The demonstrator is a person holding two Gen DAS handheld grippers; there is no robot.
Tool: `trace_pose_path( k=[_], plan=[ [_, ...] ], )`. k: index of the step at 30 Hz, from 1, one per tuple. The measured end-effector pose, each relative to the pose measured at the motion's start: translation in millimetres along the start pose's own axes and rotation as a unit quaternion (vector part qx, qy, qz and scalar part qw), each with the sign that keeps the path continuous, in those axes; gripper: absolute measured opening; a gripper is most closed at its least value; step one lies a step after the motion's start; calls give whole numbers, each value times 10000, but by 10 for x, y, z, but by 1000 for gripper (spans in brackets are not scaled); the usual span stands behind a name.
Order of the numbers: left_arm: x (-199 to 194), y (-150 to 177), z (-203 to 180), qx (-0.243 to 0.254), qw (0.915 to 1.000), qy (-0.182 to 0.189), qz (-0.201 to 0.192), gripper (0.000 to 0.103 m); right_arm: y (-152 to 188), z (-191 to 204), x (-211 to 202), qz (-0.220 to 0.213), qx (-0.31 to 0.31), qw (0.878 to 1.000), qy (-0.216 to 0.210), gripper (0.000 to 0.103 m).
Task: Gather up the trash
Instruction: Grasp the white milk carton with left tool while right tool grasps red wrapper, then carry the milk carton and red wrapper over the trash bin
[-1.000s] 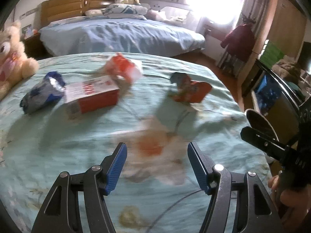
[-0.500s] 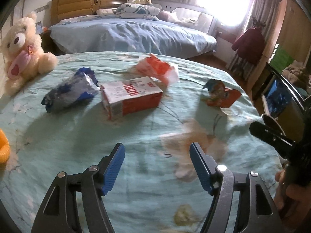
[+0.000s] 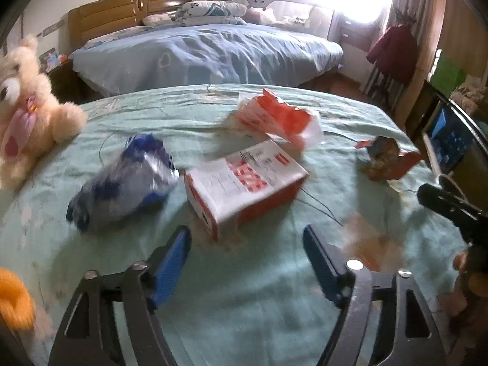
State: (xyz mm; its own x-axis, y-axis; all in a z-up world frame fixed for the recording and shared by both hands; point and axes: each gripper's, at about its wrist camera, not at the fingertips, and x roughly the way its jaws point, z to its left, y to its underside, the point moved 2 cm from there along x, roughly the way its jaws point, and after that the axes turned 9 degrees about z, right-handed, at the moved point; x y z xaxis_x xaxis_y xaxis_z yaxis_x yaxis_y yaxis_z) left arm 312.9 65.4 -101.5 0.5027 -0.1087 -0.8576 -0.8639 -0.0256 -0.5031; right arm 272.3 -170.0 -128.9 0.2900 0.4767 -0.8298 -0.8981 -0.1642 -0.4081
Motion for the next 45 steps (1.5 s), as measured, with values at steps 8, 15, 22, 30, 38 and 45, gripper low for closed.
trace_pose_path(
  k=[8,15,22,30,38,45],
  plan=[
    [309,-285,52,208,9993,-258,189,82,-169,-41,136,44,16,10000,4,90],
    [362,-360,-32,325,9994,-57,29,81,-249,-91,272,178,50,9998,107,75],
    [344,-300,-239,623,9980,130,-66,55,-243,-123,280,225,52,9997,79,26],
    [206,-121,-455,788,9959,433,-91,53,-121,-162,87,123,85,9999,-63,14],
    [15,62,-671,623,9962,569,-216,52,46,-246,-185,-22,183,9997,-137,13],
    [-150,153,-917,621,9953,633,-379,52,222,-376,-471,-196,331,9992,-121,13]
  ],
)
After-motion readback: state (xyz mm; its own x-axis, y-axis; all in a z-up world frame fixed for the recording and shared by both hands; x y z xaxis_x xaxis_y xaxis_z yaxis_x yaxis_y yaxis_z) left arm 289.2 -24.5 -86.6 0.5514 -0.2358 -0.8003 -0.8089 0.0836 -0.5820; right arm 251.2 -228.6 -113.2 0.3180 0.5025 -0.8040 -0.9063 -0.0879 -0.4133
